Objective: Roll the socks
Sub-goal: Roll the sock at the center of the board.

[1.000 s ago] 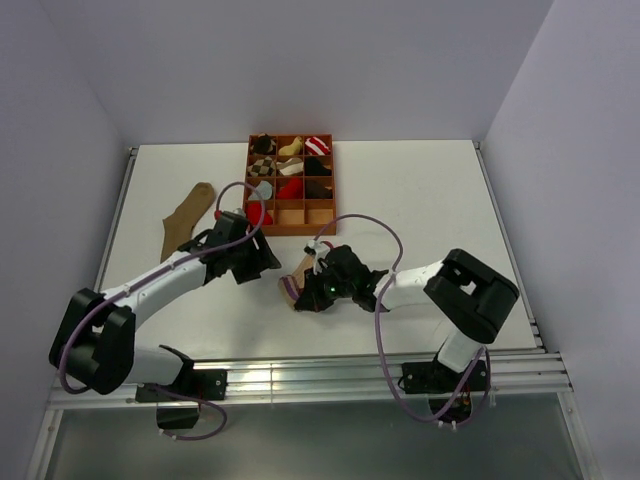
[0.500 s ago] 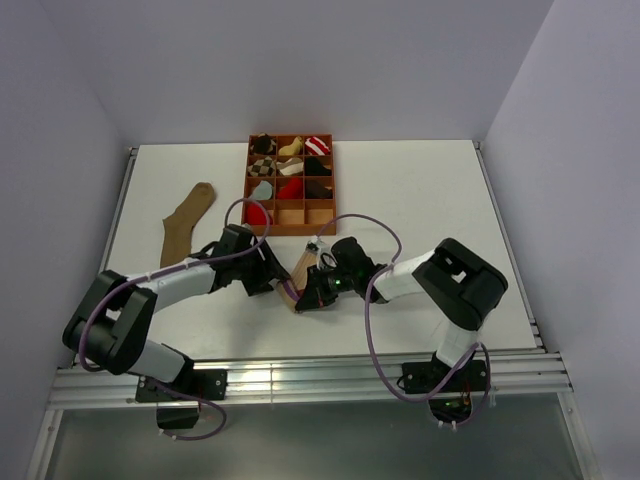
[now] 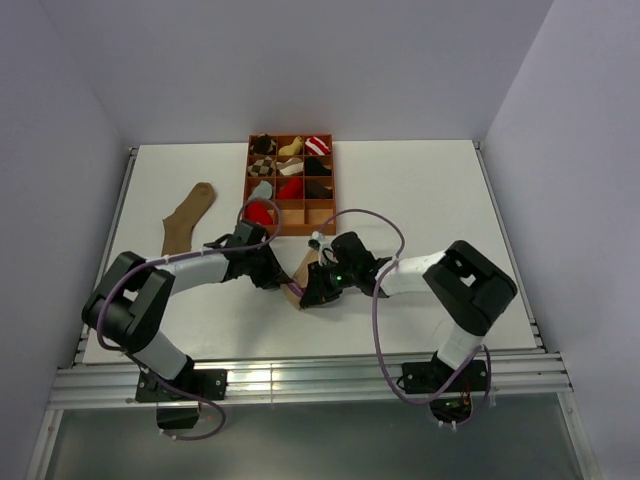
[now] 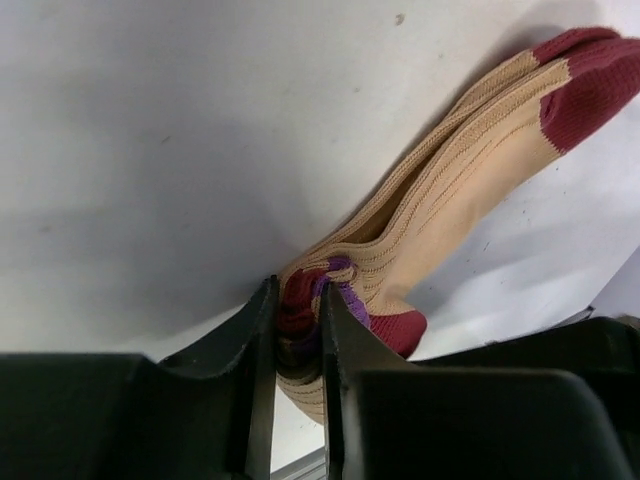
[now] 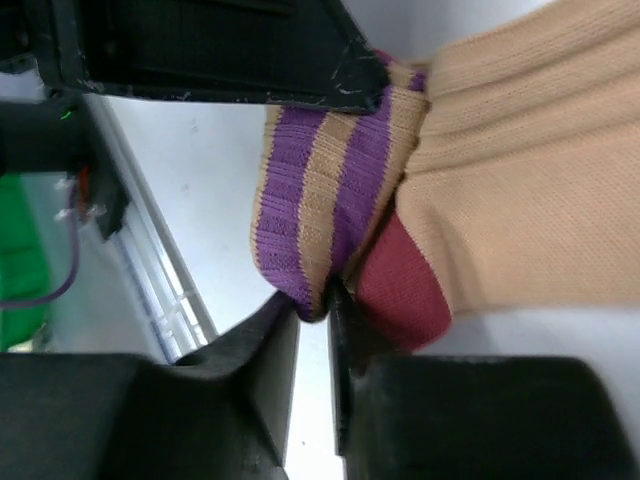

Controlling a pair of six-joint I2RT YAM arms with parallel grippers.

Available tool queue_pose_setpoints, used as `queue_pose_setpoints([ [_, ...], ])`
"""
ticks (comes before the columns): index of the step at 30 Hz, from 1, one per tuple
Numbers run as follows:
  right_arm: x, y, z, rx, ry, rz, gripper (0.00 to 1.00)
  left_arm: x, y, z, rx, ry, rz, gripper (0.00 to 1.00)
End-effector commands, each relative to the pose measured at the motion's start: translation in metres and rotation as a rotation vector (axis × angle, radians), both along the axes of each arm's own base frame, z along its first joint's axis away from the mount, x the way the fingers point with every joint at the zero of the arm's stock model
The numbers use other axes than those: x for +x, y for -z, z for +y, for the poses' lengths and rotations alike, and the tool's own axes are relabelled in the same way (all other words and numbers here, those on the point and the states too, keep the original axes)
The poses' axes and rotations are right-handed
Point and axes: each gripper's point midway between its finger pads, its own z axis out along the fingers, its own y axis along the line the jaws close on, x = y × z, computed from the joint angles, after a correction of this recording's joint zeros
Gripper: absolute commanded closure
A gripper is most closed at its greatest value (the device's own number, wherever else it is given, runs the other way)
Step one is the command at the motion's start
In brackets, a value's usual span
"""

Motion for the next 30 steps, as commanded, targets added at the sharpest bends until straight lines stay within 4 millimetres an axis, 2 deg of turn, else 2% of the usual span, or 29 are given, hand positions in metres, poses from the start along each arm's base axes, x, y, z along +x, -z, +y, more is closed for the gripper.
queue_pose_setpoints([
  [1,0.03,-0.019,-0.013,-0.104,0.093,-0.167,0.71,-0.024,0.033,0.021,0.178,0.072,0.105,0.86],
  [2,0.038,-0.021,-0.018,-0.139,0.129,-0.212,0.64,-0.026,0.034,0.024,0.204,0.078,0.122,0.88],
  [4,0.043,-0.035,-0.025,-0.179,0.149,-0.285,0.58,-0.02,0.031,0.022,0.227,0.112,0.113,0.89],
  [5,0.045,-0.043,-0.023,-0.188,0.156,-0.32,0.55,-0.024,0.031,0.025,0.254,0.125,0.14,0.9],
  [6,0.053,-0.051,-0.031,-0.231,0.199,-0.381,0.53,-0.022,0.031,0.026,0.273,0.132,0.138,0.9],
  [9,0.062,-0.076,-0.034,-0.293,0.259,-0.534,0.48,-0.009,0.021,0.025,0.335,0.174,0.135,0.91],
  [10,0.062,-0.081,-0.034,-0.32,0.268,-0.566,0.46,-0.008,0.023,0.026,0.354,0.191,0.14,0.91],
  [11,0.053,-0.084,-0.028,-0.337,0.232,-0.605,0.44,-0.005,0.021,0.026,0.364,0.196,0.137,0.91],
  [13,0.055,-0.092,-0.024,-0.373,0.246,-0.669,0.42,0.0,0.017,0.024,0.378,0.212,0.138,0.91],
  [15,0.045,-0.088,-0.015,-0.416,0.201,-0.71,0.41,0.004,0.013,0.019,0.377,0.224,0.132,0.91],
  [17,0.049,-0.093,-0.012,-0.465,0.223,-0.771,0.41,0.003,0.015,0.019,0.396,0.237,0.151,0.91],
  [18,0.046,-0.085,-0.01,-0.499,0.208,-0.777,0.41,0.004,0.014,0.016,0.394,0.244,0.147,0.91],
  [19,0.041,-0.087,0.0,-0.498,0.191,-0.794,0.41,0.002,0.016,0.017,0.402,0.254,0.164,0.91],
  [22,0.034,-0.081,0.01,-0.536,0.174,-0.837,0.4,0.001,0.019,0.015,0.408,0.268,0.179,0.91],
  [30,0.02,-0.044,0.025,-0.628,0.096,-0.871,0.4,0.002,0.02,0.012,0.416,0.281,0.192,0.9],
])
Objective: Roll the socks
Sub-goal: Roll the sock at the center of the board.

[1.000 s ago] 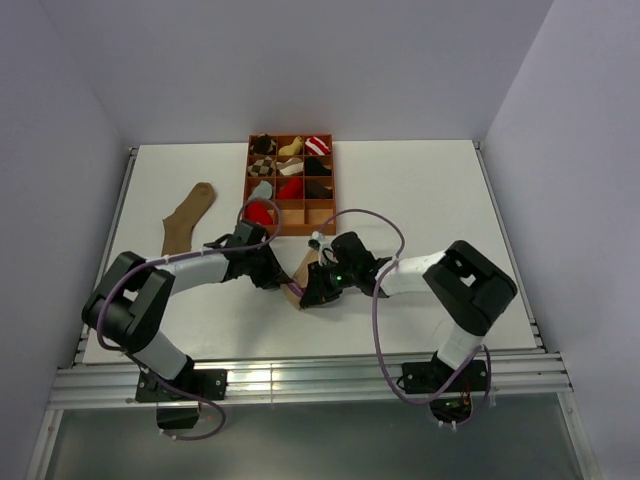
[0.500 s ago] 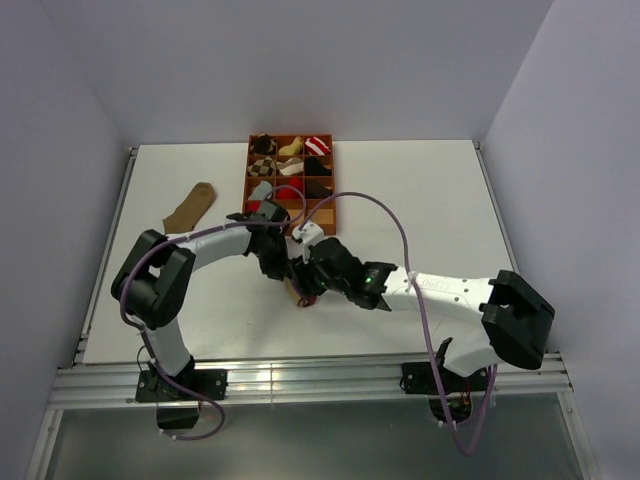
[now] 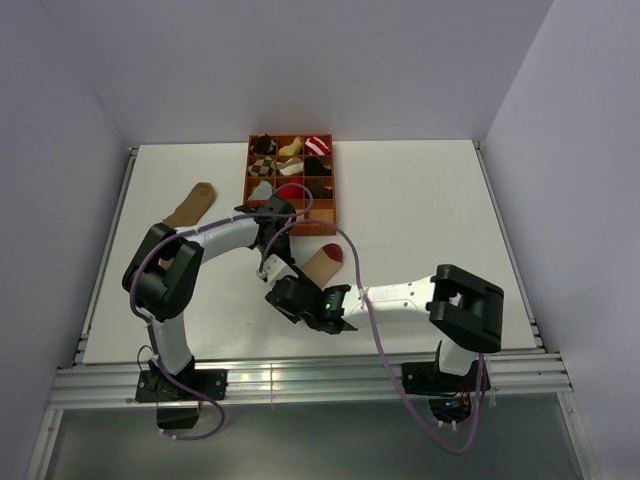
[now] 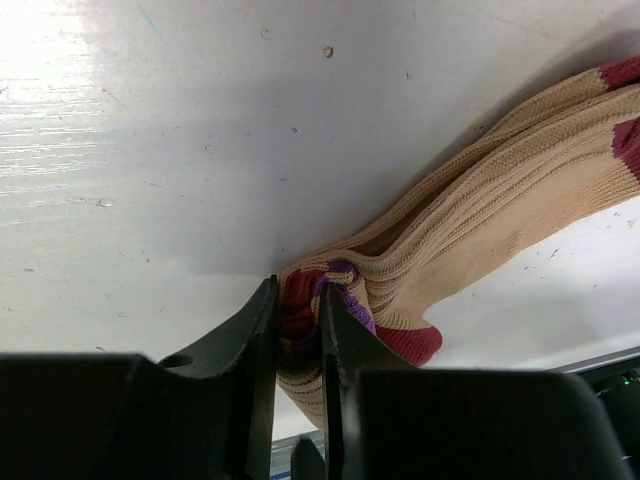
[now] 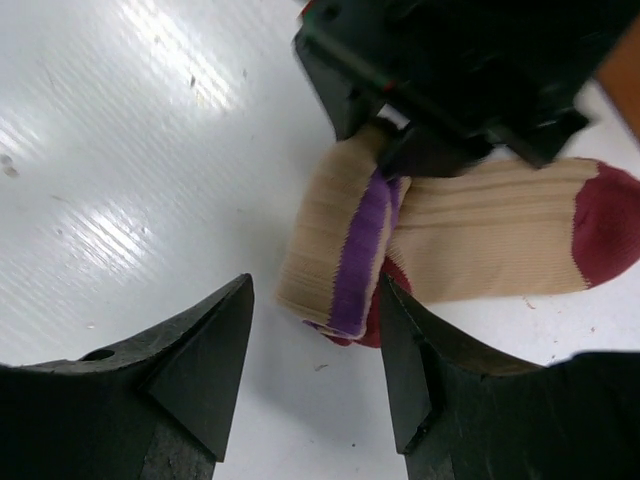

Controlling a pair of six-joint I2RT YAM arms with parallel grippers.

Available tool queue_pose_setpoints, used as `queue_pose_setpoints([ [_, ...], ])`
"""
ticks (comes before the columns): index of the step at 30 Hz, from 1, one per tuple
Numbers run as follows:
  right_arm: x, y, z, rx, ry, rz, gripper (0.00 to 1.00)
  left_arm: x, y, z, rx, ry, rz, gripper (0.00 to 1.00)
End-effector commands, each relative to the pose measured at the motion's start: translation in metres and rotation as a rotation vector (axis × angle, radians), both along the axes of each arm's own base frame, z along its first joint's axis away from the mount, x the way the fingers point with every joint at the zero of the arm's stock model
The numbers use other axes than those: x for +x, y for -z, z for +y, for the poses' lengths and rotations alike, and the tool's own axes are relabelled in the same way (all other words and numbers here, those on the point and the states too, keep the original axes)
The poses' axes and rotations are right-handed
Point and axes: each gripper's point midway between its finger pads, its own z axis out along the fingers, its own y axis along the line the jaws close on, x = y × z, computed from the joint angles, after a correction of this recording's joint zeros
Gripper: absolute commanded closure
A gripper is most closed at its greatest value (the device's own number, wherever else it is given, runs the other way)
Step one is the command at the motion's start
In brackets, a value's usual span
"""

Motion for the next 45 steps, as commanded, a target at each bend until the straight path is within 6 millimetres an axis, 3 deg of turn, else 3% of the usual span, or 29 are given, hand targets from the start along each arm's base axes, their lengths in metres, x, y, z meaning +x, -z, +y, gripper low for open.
queue_pose_setpoints([
  [1,0.008,-0.005,0.009,-0.025,0.016,-0.068,0.4,-0.012,0.023,0.023,0.137,0.034,0.05,0.9],
  [9,0.009,0.031,0.001,-0.142,0.027,-0.114,0.46,-0.009,0.024,0.02,0.137,0.052,0.061,0.9],
  [12,0.007,0.036,0.001,-0.149,0.008,-0.114,0.57,-0.008,0.025,0.018,0.136,0.064,0.066,0.89],
  [14,0.005,0.034,0.004,-0.114,-0.001,-0.106,0.8,-0.003,0.023,0.015,0.124,0.073,0.041,0.87],
  [16,0.002,0.034,0.003,-0.081,-0.012,-0.075,0.94,0.004,0.012,0.011,0.096,0.072,-0.011,0.84],
  [18,-0.006,0.028,0.008,0.002,-0.039,-0.007,0.98,0.014,-0.004,0.005,0.047,0.06,-0.087,0.74],
  [22,-0.011,0.02,0.01,0.165,-0.048,0.155,1.0,0.027,-0.024,0.001,-0.058,-0.003,-0.16,0.62],
  [23,-0.002,0.019,0.005,0.199,-0.026,0.18,1.0,0.029,-0.029,0.002,-0.078,-0.022,-0.174,0.57],
  [25,-0.011,0.023,0.004,0.256,-0.065,0.283,1.0,0.036,-0.042,0.005,-0.134,-0.069,-0.219,0.5],
  [26,-0.008,0.016,0.006,0.313,-0.059,0.301,1.0,0.038,-0.046,0.007,-0.15,-0.088,-0.236,0.41],
  [27,-0.001,0.016,0.0,0.345,-0.042,0.332,1.0,0.041,-0.055,0.01,-0.18,-0.123,-0.267,0.39],
  [29,-0.008,0.014,0.001,0.415,-0.075,0.415,1.0,0.039,-0.056,0.016,-0.2,-0.164,-0.279,0.36],
  [30,-0.002,0.013,-0.003,0.441,-0.061,0.436,1.0,0.042,-0.069,0.02,-0.235,-0.212,-0.303,0.35],
  [34,-0.014,0.017,-0.005,0.558,-0.096,0.614,1.0,0.044,-0.083,0.027,-0.322,-0.31,-0.36,0.32],
  [45,-0.009,0.024,-0.016,0.747,-0.081,0.81,1.0,0.012,-0.046,0.007,-0.426,-0.337,-0.212,0.33],
])
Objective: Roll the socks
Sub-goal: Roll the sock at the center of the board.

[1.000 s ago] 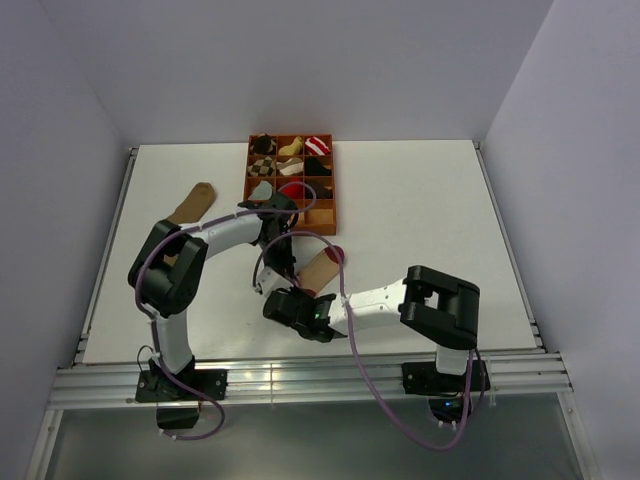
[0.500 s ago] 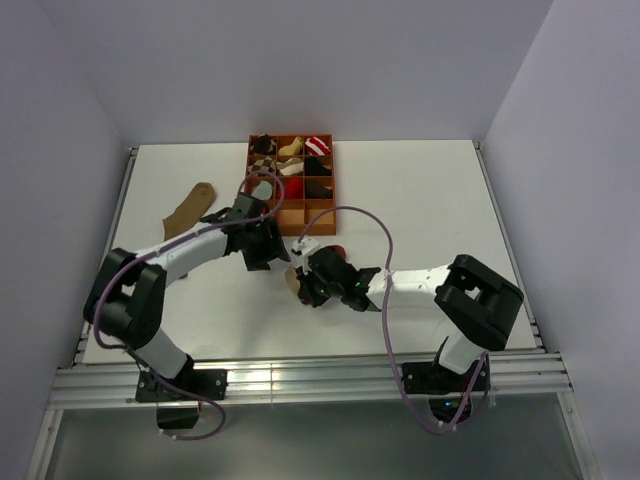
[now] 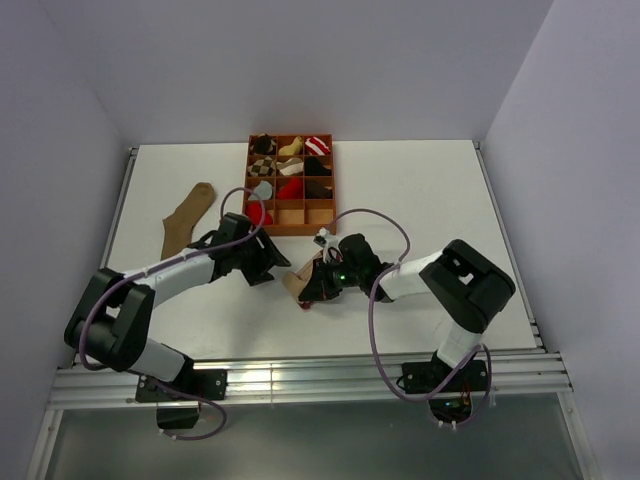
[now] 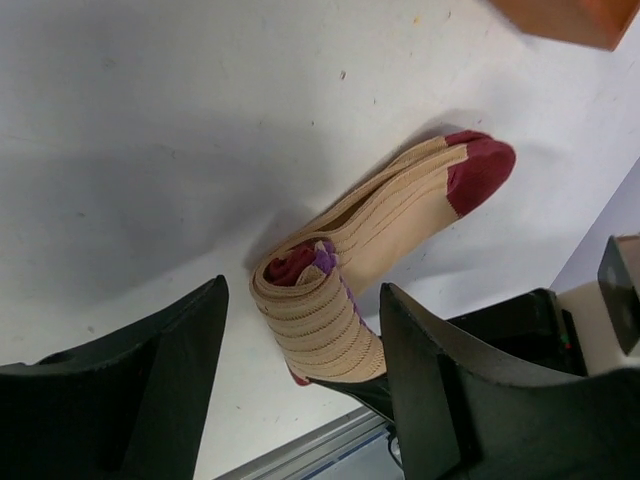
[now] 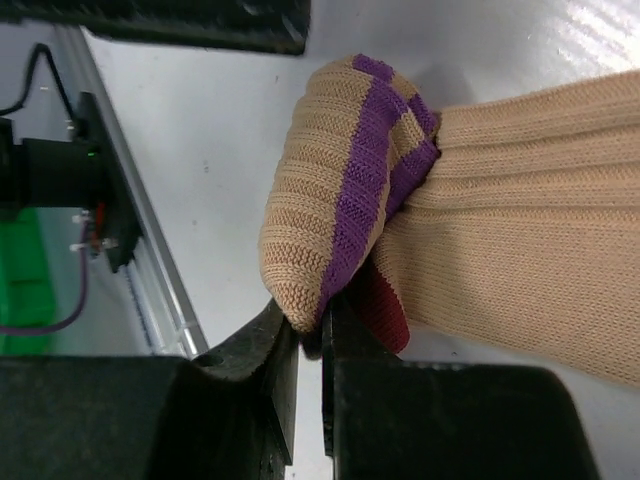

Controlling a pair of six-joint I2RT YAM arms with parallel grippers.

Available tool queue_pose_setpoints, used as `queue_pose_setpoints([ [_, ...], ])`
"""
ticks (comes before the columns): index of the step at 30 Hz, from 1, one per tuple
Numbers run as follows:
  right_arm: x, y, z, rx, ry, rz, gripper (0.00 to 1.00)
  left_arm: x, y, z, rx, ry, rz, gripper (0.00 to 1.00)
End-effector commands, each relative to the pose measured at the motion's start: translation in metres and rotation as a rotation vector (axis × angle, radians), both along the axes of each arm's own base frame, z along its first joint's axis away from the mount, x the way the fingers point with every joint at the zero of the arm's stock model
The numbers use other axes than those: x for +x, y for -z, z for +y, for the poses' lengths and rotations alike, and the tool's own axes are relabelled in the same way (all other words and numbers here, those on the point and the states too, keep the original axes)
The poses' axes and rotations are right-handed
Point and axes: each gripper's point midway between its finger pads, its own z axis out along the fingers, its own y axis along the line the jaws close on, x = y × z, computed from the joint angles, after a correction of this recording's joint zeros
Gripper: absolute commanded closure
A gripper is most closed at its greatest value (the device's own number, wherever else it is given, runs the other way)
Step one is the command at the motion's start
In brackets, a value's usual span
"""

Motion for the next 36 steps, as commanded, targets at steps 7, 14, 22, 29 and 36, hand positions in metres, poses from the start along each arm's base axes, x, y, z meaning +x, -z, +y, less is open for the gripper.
queue_pose_setpoints([
  [7,-0.006,0.008,-0.009,0.074,0.011,0.138,1.0,-0.012,0.014,-0.025,-0.057,0.018,0.052,0.35],
  [14,-0.003,0.02,-0.017,0.073,0.057,0.194,1.0,-0.018,0.022,-0.025,-0.024,0.003,0.075,0.35],
  [22,-0.003,0.039,-0.028,0.042,0.106,0.28,1.0,-0.018,0.037,-0.03,0.029,0.039,0.117,0.39],
  [29,0.003,0.04,-0.033,0.005,0.134,0.27,0.91,-0.019,0.056,-0.031,0.152,0.108,0.187,0.53],
  [36,0.025,0.008,-0.044,-0.087,0.171,0.059,0.58,-0.027,0.067,-0.017,0.308,0.169,0.283,0.76],
])
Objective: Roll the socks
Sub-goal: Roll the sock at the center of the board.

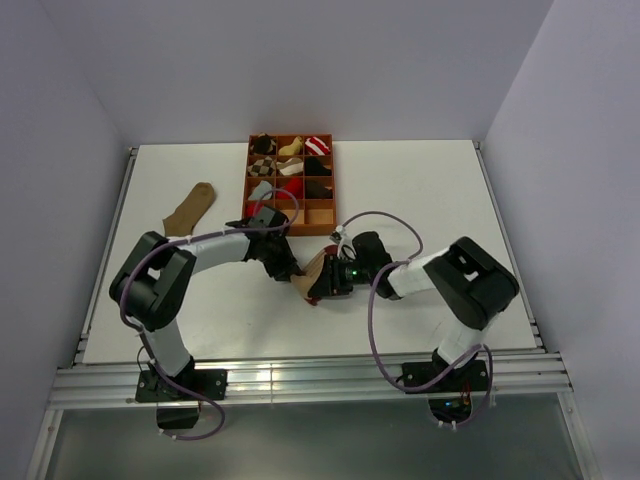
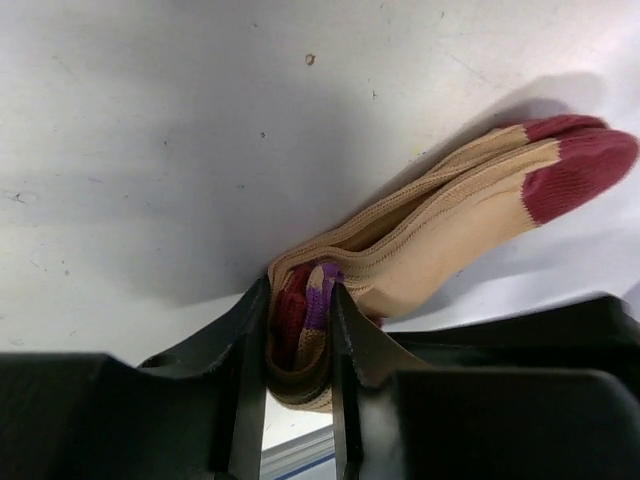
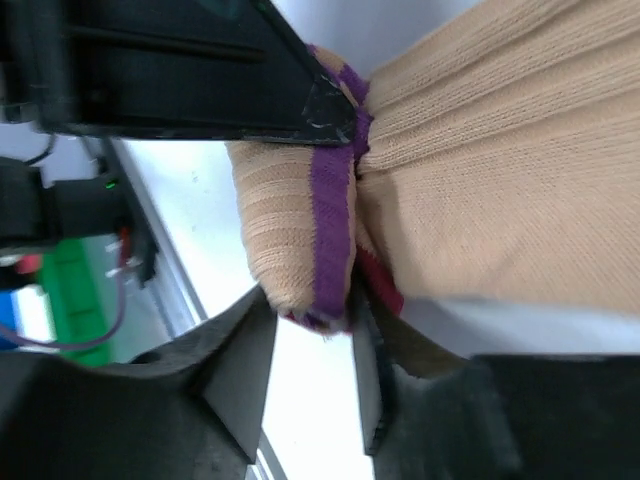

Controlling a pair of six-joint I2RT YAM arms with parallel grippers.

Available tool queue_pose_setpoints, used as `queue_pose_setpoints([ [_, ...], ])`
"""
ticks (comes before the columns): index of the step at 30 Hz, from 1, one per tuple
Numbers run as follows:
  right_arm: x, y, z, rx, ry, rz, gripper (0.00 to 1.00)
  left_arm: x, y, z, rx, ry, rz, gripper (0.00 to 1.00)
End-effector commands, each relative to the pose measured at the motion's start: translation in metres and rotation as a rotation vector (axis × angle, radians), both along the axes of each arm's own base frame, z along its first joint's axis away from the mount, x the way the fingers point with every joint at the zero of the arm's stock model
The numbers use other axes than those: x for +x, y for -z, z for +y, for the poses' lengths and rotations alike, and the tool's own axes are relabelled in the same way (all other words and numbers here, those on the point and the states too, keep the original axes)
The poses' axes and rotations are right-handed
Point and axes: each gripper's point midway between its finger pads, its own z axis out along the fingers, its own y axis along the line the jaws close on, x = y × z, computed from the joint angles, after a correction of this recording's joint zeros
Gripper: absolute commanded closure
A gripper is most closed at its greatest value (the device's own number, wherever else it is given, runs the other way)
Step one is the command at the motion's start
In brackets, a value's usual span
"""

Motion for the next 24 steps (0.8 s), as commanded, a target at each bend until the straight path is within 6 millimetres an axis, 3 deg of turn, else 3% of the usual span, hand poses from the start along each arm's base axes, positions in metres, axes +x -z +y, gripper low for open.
queue_pose_setpoints([
  [1,0.015,-0.005,-0.018,-0.158,0.047,-0.127,0.56,-0.022,0.026,0.031,0.214,0.072,0.096,0.78],
  [3,0.021,-0.013,-0.023,-0.22,0.064,-0.183,0.51,-0.025,0.03,0.033,0.245,0.106,0.115,0.78],
  [9,0.047,-0.061,-0.037,-0.406,0.143,-0.483,0.45,-0.022,0.026,0.031,0.32,0.183,0.141,0.77],
  [11,0.048,-0.078,-0.028,-0.473,0.155,-0.58,0.43,-0.021,0.024,0.029,0.327,0.198,0.144,0.77],
  [14,0.042,-0.085,-0.016,-0.543,0.114,-0.655,0.42,-0.016,0.021,0.023,0.328,0.212,0.129,0.77],
  [21,0.016,-0.067,0.02,-0.675,0.022,-0.748,0.41,-0.017,0.021,0.018,0.32,0.225,0.139,0.77],
  [24,0.013,-0.051,0.022,-0.744,0.008,-0.763,0.41,-0.017,0.021,0.018,0.32,0.227,0.141,0.77],
])
